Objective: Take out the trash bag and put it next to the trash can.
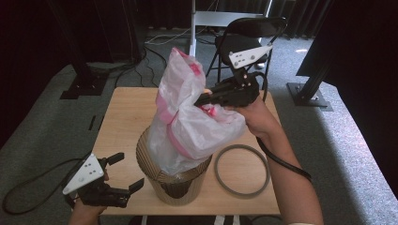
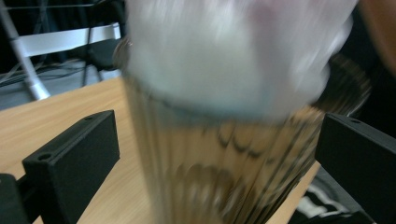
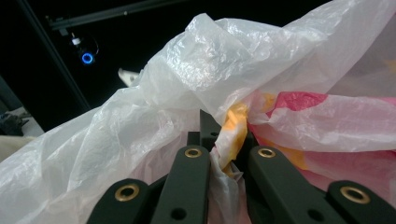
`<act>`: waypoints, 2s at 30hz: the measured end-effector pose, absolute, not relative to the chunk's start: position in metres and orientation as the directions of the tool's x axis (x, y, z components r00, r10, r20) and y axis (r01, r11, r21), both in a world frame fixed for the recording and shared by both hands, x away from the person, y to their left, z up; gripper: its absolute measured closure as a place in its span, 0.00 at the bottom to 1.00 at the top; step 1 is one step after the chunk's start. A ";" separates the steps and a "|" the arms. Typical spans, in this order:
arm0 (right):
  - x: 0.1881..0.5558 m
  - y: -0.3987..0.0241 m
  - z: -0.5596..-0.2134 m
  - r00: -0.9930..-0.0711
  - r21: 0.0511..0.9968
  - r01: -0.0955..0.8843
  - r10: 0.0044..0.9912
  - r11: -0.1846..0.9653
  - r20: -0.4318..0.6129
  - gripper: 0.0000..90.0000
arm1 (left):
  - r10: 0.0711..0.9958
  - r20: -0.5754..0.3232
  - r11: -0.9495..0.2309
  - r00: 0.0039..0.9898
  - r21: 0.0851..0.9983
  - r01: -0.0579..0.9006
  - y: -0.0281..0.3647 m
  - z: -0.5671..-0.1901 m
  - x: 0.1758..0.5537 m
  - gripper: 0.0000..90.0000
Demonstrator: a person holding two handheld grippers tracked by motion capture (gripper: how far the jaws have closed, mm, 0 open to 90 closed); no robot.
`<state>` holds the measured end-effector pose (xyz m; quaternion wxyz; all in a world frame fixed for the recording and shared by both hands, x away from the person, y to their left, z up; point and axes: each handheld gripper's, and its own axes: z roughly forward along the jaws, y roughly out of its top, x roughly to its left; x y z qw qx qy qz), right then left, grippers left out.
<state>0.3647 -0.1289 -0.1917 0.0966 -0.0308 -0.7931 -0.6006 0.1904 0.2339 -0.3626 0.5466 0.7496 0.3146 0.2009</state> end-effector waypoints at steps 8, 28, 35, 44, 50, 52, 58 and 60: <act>0.377 -0.147 -0.158 -0.983 0.967 0.172 -0.035 0.190 0.182 0.99 | 0.775 -0.078 -0.214 0.628 0.902 0.375 0.249 -0.421 0.197 0.00; 0.429 -0.235 -0.190 -0.925 0.962 0.271 0.277 0.008 0.259 0.99 | 0.855 -0.088 -0.244 0.511 0.801 0.546 0.270 -0.528 0.238 0.00; 0.450 -0.230 -0.242 -0.873 0.934 0.355 0.373 0.044 0.314 0.99 | 0.848 -0.102 -0.255 0.519 0.781 0.570 0.270 -0.538 0.240 0.00; 0.475 -0.211 -0.306 -0.829 0.888 0.453 0.404 0.080 0.387 0.98 | 0.846 -0.107 -0.262 0.523 0.770 0.582 0.270 -0.542 0.241 0.00; 0.485 -0.197 -0.327 -0.809 0.861 0.496 0.419 0.111 0.412 0.98 | 0.846 -0.091 -0.279 0.525 0.764 0.581 0.267 -0.543 0.241 0.00; 0.487 -0.192 -0.332 -0.808 0.855 0.502 0.422 0.126 0.412 0.98 | 0.848 -0.092 -0.277 0.523 0.764 0.583 0.267 -0.543 0.241 0.00; 0.488 -0.187 -0.342 -0.783 0.824 0.544 0.449 0.158 0.430 0.60 | 0.844 -0.094 -0.281 0.527 0.760 0.586 0.267 -0.543 0.240 0.00; 0.486 -0.190 -0.344 -0.761 0.808 0.566 0.479 0.162 0.437 0.56 | 0.843 -0.092 -0.286 0.530 0.757 0.587 0.267 -0.543 0.241 0.00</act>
